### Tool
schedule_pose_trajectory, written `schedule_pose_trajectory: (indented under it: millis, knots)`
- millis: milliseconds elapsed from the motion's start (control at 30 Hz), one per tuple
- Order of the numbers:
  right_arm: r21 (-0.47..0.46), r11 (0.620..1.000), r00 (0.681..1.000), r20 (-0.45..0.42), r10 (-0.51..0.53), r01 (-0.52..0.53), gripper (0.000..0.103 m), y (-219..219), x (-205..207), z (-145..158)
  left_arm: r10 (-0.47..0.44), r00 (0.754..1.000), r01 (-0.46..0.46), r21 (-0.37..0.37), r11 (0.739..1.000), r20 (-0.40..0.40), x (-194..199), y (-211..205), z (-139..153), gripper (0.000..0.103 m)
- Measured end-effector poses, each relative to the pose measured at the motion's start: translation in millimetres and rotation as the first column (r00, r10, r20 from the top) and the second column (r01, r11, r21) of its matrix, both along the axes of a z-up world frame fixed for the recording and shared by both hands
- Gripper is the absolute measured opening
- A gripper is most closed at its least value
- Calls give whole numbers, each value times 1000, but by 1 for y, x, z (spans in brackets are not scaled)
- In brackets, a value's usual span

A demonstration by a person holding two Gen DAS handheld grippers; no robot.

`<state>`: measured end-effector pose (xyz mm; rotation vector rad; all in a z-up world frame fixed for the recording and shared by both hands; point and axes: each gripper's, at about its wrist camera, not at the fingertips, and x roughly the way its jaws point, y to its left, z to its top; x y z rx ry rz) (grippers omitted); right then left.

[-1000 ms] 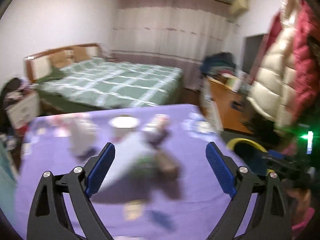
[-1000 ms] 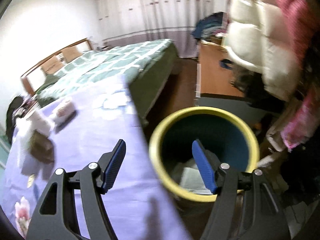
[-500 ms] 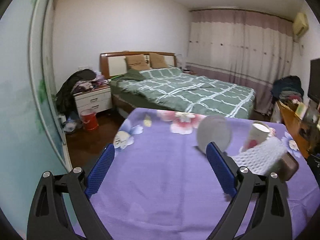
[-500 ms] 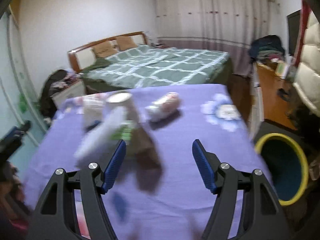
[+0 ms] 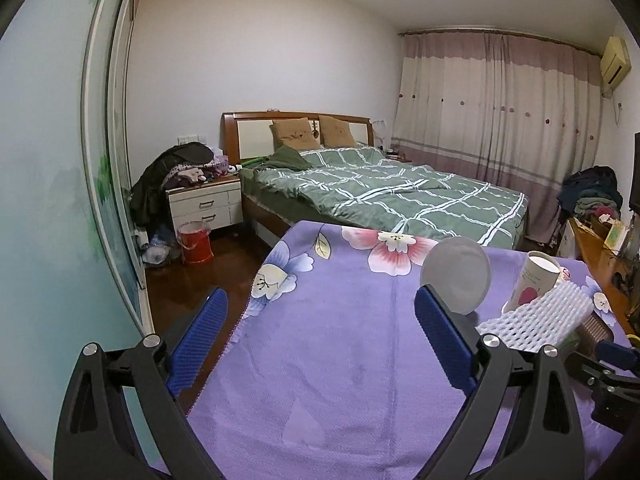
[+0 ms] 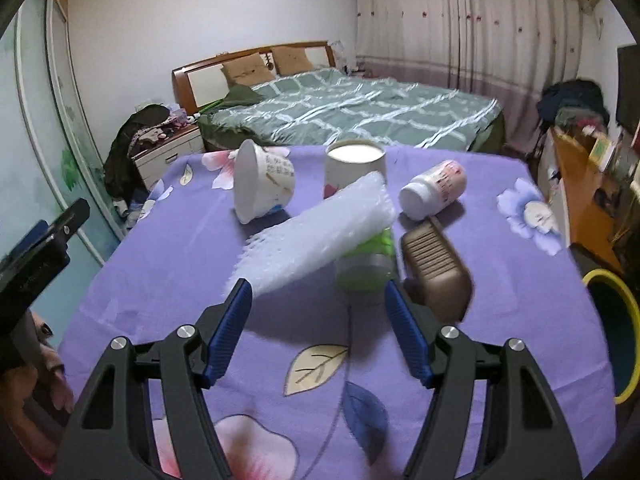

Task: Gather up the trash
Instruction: 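Grasp the white bubble-wrap sleeve with the right gripper, then carry the bubble-wrap sleeve to the yellow bin and open the right gripper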

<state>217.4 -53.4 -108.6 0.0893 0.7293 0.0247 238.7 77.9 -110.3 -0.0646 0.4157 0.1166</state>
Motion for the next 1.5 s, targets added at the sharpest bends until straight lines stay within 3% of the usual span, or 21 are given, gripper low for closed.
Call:
schedule_pose_trajectory:
  millis: [400, 500, 633, 1133, 1333, 1500]
  knots:
    - [-42, 999, 1000, -4, -22, 22, 64, 7, 41, 4, -11, 1000, 11, 12, 1000, 0, -6, -6, 1, 94]
    - [-62, 998, 1000, -7, -17, 16, 50, 12, 49, 2, -15, 1000, 15, 22, 1000, 2, -6, -9, 2, 94]
    - [-60, 998, 1000, -20, 1, -2, 11, 14, 54, -2, -21, 1000, 21, 24, 999, -2, -7, -11, 1, 94]
    - [58, 998, 996, 91, 16, -22, 9, -30, -4, 33, -36, 999, 37, 38, 999, -11, -4, -16, -1, 94]
    - [78, 994, 986, 141, -91, 81, 9, -79, -41, 45, -56, 998, 57, 55, 997, -18, -2, -21, -4, 94]
    - [71, 971, 955, 177, -237, 228, 9, -134, -59, 54, -73, 997, 74, 81, 994, -20, -3, -28, -5, 94]
